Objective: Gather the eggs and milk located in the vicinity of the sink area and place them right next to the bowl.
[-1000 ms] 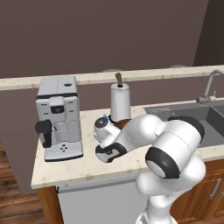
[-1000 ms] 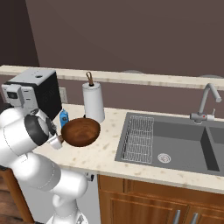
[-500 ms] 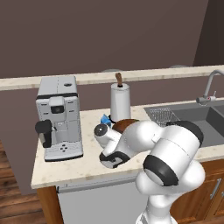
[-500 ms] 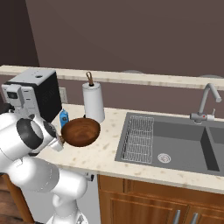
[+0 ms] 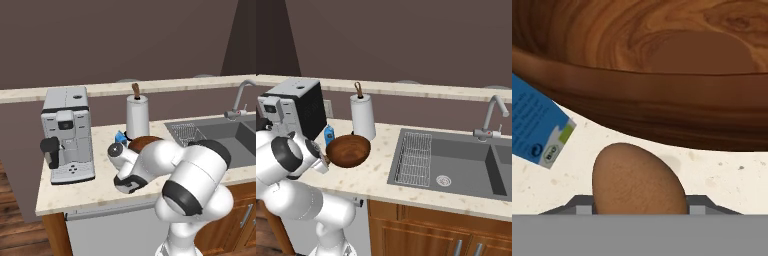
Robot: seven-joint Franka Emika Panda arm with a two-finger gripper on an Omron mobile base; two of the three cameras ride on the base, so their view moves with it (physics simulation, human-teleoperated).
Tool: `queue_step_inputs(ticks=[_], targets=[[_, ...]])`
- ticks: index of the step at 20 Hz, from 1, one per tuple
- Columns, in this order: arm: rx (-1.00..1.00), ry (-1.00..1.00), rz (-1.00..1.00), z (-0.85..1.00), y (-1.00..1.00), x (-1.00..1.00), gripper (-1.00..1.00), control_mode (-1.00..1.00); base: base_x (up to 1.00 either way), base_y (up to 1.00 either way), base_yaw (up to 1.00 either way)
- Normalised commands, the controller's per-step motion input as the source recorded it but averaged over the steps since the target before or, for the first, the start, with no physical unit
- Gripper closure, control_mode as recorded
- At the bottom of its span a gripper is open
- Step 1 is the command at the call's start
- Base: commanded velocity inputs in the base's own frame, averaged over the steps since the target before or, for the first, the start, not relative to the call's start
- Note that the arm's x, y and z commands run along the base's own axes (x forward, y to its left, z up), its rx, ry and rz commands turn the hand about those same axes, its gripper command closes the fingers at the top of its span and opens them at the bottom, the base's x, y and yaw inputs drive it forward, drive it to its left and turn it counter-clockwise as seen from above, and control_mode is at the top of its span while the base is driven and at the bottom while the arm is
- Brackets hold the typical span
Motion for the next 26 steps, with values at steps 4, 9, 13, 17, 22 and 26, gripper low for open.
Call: queue_step_inputs(ticks=[4, 9, 13, 17, 22, 26], targets=[[0.0, 0.0, 0.0, 0.0, 0.0, 0.0, -1.0, -1.0, 0.0, 0.0, 0.0], [0.0, 0.0, 0.0, 0.0, 0.0, 0.0, -1.0, -1.0, 0.0, 0.0, 0.0], [0.0, 0.0, 0.0, 0.11, 0.0, -0.02, -1.0, -1.0, 0.0, 0.0, 0.0], [0.01, -0.02, 0.0, 0.26, 0.0, -0.22, -1.0, -1.0, 0.0, 0.0, 0.0], [0.07, -0.04, 0.0, 0.52, 0.0, -0.29, -1.0, -1.0, 0.0, 0.0, 0.0], [0.09, 0.0, 0.03, 0.59, -0.01, -0.41, -1.0, -1.0, 0.0, 0.0, 0.0]])
